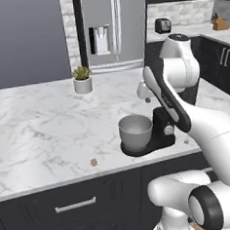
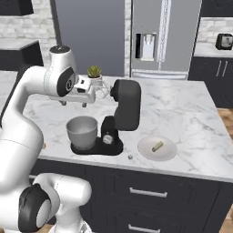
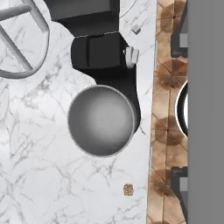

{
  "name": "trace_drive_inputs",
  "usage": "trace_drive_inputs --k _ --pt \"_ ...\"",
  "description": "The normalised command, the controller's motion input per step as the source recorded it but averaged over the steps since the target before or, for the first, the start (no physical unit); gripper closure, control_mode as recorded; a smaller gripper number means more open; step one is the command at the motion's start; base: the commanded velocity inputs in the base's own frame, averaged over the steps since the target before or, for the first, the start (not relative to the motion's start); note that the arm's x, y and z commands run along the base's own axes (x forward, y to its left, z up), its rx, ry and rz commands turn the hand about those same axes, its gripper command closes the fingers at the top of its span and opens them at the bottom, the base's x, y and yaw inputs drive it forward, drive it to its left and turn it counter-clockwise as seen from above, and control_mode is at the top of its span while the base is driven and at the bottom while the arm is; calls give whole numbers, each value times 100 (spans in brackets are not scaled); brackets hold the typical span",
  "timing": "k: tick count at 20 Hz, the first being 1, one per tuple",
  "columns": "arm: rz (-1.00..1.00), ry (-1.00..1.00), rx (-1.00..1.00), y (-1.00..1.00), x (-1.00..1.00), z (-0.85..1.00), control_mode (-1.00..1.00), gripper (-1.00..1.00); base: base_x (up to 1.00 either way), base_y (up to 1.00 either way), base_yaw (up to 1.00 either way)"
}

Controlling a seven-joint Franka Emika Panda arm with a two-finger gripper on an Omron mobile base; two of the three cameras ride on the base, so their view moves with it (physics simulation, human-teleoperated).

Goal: Add butter and sugar cubes to the stand mixer bowl and then turn on the stand mixer to begin making frosting.

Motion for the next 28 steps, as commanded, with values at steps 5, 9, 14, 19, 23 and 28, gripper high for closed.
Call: trace_drive_inputs --k 5,9,14,19,23,28 --pt "0 0 0 0 0 0 100 -100 -1 -70 -4" --pt "0 0 0 0 0 0 100 -100 -2 -47 -1" --pt "0 0 0 0 0 0 100 -100 0 -31 0" --pt "0 0 2 -21 0 0 -100 -100 0 -23 0" --pt "-1 -3 11 -85 -19 0 -100 -100 0 0 0" --pt "0 -1 13 -97 -25 -2 -100 -100 0 0 0"
